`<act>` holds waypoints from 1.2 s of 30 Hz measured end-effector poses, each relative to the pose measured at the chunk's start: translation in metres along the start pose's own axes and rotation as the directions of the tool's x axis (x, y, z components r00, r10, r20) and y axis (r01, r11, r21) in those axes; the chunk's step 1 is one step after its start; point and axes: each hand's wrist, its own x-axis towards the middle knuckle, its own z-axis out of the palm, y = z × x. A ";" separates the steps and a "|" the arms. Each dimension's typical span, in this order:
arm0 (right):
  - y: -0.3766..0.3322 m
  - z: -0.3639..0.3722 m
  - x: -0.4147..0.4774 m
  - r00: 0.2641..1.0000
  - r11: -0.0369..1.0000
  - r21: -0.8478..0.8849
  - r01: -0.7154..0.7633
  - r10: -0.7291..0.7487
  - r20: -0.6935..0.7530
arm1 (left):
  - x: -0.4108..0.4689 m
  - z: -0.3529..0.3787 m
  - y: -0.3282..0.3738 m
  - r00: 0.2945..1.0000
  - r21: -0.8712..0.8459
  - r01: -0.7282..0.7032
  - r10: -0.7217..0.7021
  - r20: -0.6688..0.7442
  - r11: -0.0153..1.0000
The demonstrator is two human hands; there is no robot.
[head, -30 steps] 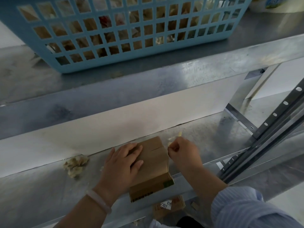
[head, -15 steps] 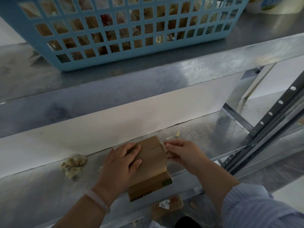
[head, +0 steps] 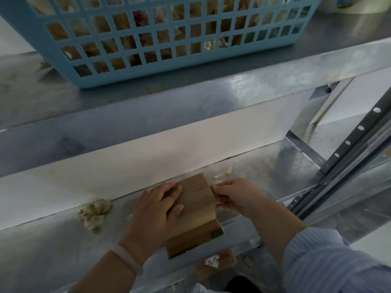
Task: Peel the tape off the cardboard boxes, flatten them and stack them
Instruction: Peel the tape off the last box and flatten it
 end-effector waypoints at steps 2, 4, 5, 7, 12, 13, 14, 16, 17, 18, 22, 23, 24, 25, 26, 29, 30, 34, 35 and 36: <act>0.006 0.001 0.002 1.000 0.999 0.040 -0.014 0.015 -0.027 | 0.000 -0.001 0.000 1.000 0.007 -0.006 0.006 -0.002 1.000; 0.010 0.005 0.001 0.993 0.997 -0.058 0.046 -0.052 -0.104 | 0.000 -0.002 0.001 1.000 0.016 -0.009 0.009 0.006 1.000; 0.010 0.008 0.000 0.980 0.979 -0.178 0.097 -0.125 -0.153 | 0.000 -0.002 0.000 1.000 0.016 -0.008 0.008 0.010 1.000; 0.008 0.012 -0.002 0.925 0.844 -0.505 0.182 -0.321 -0.203 | 0.001 -0.002 -0.001 1.000 0.013 -0.005 0.005 0.017 1.000; 0.009 0.007 -0.003 0.891 0.694 -0.693 0.198 -0.421 -0.168 | 0.000 -0.001 -0.002 1.000 0.014 -0.013 0.013 0.017 1.000; 0.011 0.005 -0.003 0.910 0.748 -0.630 0.212 -0.385 -0.152 | 0.000 -0.001 -0.003 1.000 0.012 -0.014 0.014 0.016 1.000; 0.012 0.005 -0.004 0.928 0.818 -0.524 0.237 -0.350 -0.126 | 0.000 -0.002 -0.003 1.000 0.011 -0.015 0.015 0.016 1.000; 0.011 0.006 -0.008 0.955 0.923 -0.285 0.259 -0.289 -0.068 | 0.001 -0.002 -0.003 1.000 0.013 -0.017 0.017 0.017 1.000; 0.011 0.006 -0.009 0.963 0.947 -0.203 0.250 -0.265 -0.049 | 0.001 -0.002 -0.003 1.000 0.012 -0.017 0.017 0.015 1.000; 0.010 0.006 -0.010 0.971 0.963 -0.138 0.232 -0.238 -0.032 | 0.000 -0.002 -0.003 1.000 0.008 -0.017 0.017 0.012 1.000; 0.005 0.002 -0.009 0.991 0.991 -0.003 0.130 -0.130 0.029 | -0.001 -0.001 -0.005 1.000 0.003 -0.010 0.010 0.027 1.000; 0.003 0.001 -0.008 0.991 0.991 -0.039 0.130 -0.129 0.020 | -0.001 -0.001 -0.005 0.999 0.007 -0.009 0.009 0.034 1.000; 0.001 0.001 -0.007 0.991 0.987 -0.085 0.137 -0.137 0.004 | -0.001 -0.001 -0.005 0.999 0.011 -0.007 0.007 0.039 1.000; -0.001 0.000 -0.005 0.988 0.981 -0.129 0.148 -0.151 -0.013 | -0.001 -0.001 -0.006 0.999 0.012 -0.005 0.004 0.042 1.000; -0.002 0.000 -0.005 0.986 0.973 -0.166 0.162 -0.168 -0.024 | 0.000 -0.001 -0.006 0.999 0.011 -0.004 0.004 0.043 1.000; 0.001 0.002 -0.002 0.972 0.952 -0.224 0.208 -0.226 -0.058 | 0.000 -0.001 -0.005 0.999 0.006 -0.010 0.009 0.040 1.000; 0.004 0.002 -0.001 0.967 0.945 -0.243 0.217 -0.243 -0.081 | 0.000 -0.001 -0.005 0.999 0.005 -0.011 0.011 0.041 1.000; 0.013 0.006 0.003 0.958 0.943 -0.261 0.207 -0.250 -0.142 | 0.000 -0.001 -0.005 0.999 -0.003 -0.023 0.023 0.049 1.000; 0.015 0.007 0.003 0.962 0.952 -0.233 0.197 -0.233 -0.139 | 0.000 0.000 -0.006 0.998 -0.005 -0.024 0.024 0.051 1.000; 0.016 0.006 0.003 0.966 0.957 -0.220 0.188 -0.221 -0.135 | 0.000 0.000 -0.006 0.998 -0.005 -0.024 0.024 0.051 1.000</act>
